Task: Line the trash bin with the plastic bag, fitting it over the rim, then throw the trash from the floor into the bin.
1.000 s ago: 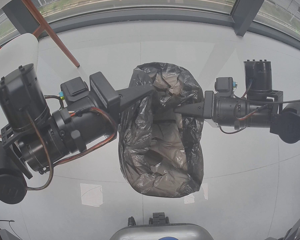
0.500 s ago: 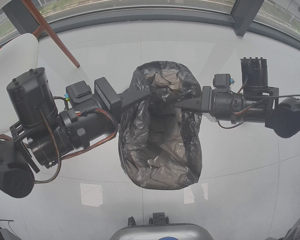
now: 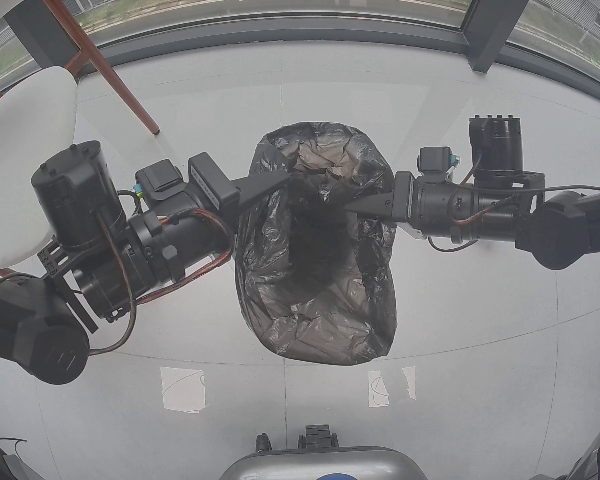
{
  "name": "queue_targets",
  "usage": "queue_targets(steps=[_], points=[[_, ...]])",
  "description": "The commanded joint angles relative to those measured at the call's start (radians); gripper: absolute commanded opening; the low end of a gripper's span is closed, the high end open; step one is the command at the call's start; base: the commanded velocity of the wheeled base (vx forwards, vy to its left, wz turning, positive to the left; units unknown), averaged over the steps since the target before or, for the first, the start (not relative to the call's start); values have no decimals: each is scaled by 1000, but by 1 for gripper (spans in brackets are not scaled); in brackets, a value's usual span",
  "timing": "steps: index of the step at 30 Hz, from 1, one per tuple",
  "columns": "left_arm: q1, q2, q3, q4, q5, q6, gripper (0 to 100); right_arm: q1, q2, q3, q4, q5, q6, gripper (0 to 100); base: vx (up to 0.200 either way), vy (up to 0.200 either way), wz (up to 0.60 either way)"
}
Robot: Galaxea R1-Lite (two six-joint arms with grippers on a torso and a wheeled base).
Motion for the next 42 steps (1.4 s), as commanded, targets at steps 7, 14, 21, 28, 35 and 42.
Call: queue_targets(steps=[7,14,21,28,35,42], points=[[47,9,3,-1,-41,1,0,-15,35,-22,0,1,-32,0,0,0,0],[80,9,0,-1,-44,4,0,-24,55,-48,0,1,-34,0,0,0,0],[108,16,0,-3,-44,4,0,-30,84,-88,0,1,-34,0,0,0,0],[140,39,-10,-10,-46,4,0,-38,118,-137,0,1,-34,0,0,0,0],[172,48,-11,-15,-87,4,0,-44,142,-161,0,-1,-35,0,0,0,0],[198,98,-17,-81,-96,4,0,-56,167,-198,1,1,-35,0,0,0,0]])
